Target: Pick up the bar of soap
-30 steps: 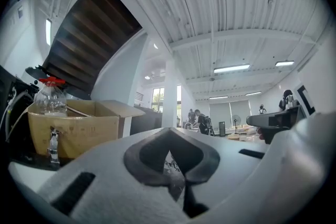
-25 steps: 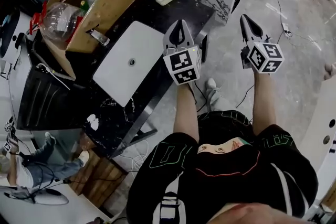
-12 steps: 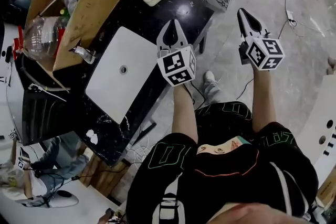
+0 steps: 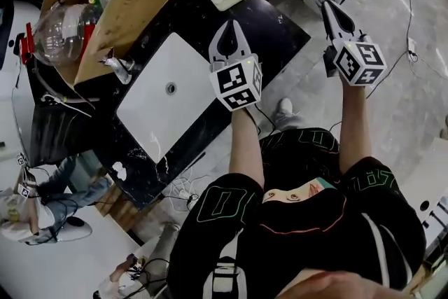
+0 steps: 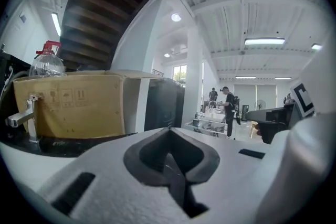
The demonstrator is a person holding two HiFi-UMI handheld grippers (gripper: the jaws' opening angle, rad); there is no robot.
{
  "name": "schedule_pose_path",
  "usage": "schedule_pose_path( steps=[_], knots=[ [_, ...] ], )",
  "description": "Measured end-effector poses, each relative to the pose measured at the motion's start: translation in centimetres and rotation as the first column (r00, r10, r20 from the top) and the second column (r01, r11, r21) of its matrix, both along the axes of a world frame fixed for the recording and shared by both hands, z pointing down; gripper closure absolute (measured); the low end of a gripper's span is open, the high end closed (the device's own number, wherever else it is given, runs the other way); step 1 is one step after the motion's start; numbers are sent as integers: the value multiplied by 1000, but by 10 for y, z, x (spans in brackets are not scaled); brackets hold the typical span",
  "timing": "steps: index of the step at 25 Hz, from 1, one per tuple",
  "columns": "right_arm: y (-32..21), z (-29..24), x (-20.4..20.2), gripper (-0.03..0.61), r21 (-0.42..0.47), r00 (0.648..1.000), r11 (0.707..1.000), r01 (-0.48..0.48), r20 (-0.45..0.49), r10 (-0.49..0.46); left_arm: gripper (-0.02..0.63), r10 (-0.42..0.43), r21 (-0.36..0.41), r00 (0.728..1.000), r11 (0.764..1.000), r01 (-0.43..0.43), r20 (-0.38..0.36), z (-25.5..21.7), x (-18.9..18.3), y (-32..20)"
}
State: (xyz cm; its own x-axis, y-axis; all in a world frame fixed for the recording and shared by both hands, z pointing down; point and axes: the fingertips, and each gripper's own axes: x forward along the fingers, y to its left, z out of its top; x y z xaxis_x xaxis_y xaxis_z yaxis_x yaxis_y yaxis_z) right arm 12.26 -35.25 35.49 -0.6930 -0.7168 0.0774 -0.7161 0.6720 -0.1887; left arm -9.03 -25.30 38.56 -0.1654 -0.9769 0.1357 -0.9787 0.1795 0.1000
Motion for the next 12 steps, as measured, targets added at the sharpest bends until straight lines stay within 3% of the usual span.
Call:
schedule_pose_path(
  steps=[6, 12],
  knots=[
    [-24, 16, -37, 572, -29, 995, 995, 95, 30, -94, 606, -54, -44, 998, 997, 56, 33, 11, -17, -9],
    [-29, 39, -66, 572, -79, 988, 985, 153, 43, -150, 606, -99, -77, 995, 992, 100, 22, 26, -34, -1]
  ],
)
